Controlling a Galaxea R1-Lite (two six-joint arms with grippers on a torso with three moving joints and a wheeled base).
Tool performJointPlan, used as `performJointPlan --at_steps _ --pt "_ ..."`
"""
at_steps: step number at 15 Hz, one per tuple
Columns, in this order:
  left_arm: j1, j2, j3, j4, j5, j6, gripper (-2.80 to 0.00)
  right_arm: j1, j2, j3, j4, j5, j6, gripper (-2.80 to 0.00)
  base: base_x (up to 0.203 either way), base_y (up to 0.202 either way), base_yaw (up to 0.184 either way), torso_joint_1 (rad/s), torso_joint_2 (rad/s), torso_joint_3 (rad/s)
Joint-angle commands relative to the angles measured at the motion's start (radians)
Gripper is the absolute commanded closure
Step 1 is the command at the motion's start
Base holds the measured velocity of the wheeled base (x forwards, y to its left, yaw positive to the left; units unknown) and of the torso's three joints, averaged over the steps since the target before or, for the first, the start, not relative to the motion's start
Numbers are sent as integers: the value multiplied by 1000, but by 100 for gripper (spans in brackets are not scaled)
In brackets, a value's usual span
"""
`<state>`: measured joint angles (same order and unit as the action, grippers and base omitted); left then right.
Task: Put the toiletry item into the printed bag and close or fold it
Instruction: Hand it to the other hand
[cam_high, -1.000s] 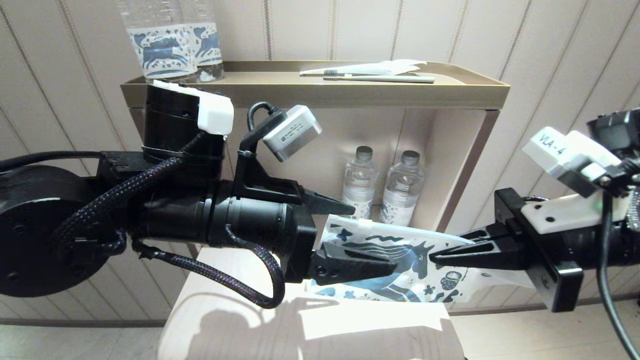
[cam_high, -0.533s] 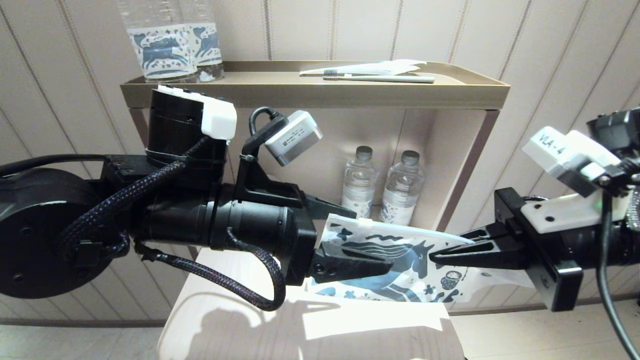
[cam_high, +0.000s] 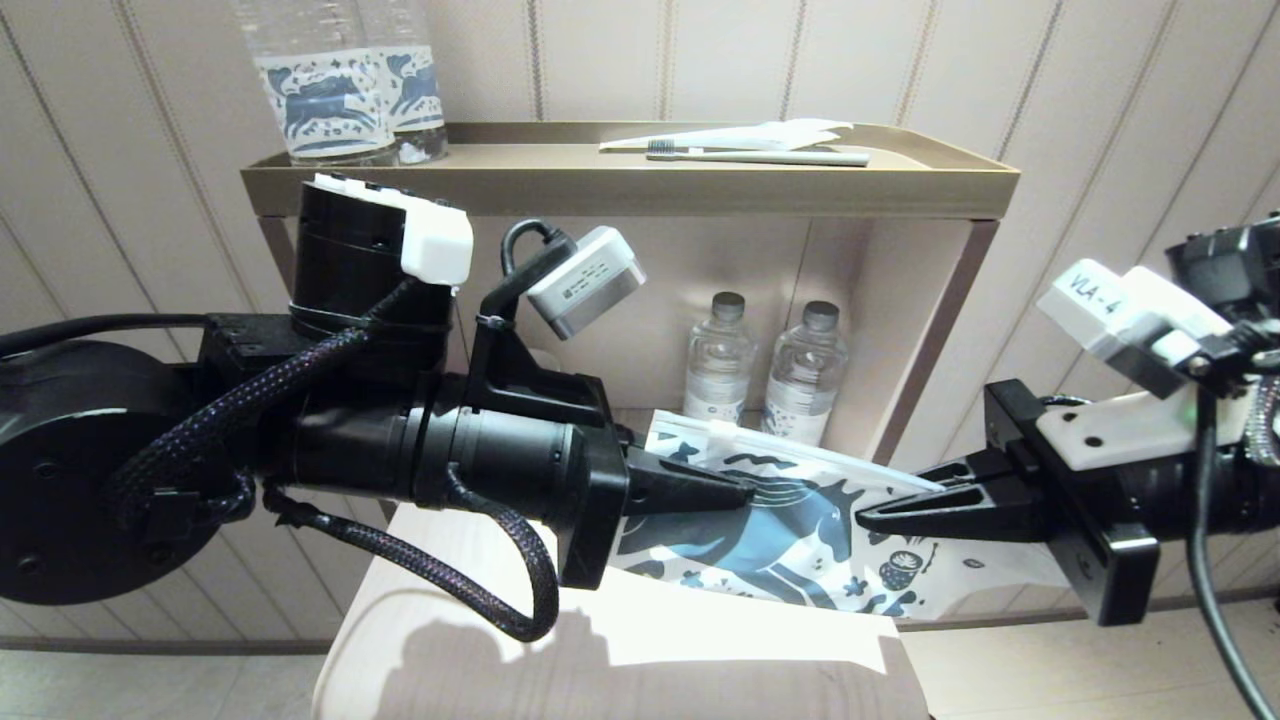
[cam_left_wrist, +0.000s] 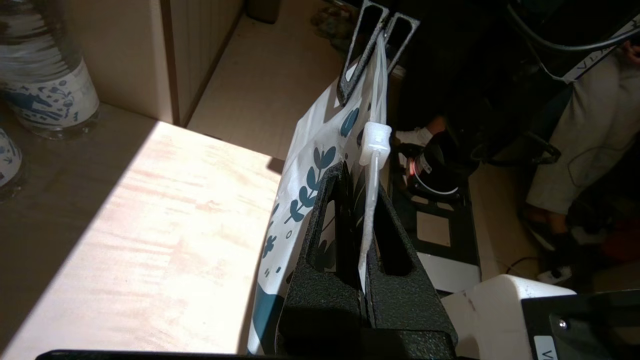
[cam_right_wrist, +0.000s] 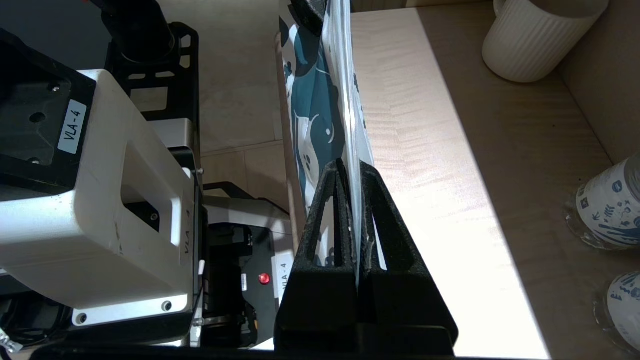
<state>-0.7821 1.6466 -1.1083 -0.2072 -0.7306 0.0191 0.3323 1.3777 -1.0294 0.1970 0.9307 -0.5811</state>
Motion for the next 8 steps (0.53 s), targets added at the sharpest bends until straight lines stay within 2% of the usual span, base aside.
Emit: performJointPlan --at_steps 1,5,7,8 --pt "0 -2 5 -1 -6 -1 0 1 4 0 0 5 -3 0 0 0 0 0 0 0" --pt "-2 -7 18 -2 -6 1 0 -1 1 5 -1 5 -2 0 0 0 0 0 0 0" --pt "-5 -5 19 -1 -8 2 0 0 -2 31 -43 3 -5 0 0 0 0 0 0 0" --pt "-10 -4 21 -1 -7 2 0 -1 -2 48 -81 5 -5 -280 0 0 0 0 0 0"
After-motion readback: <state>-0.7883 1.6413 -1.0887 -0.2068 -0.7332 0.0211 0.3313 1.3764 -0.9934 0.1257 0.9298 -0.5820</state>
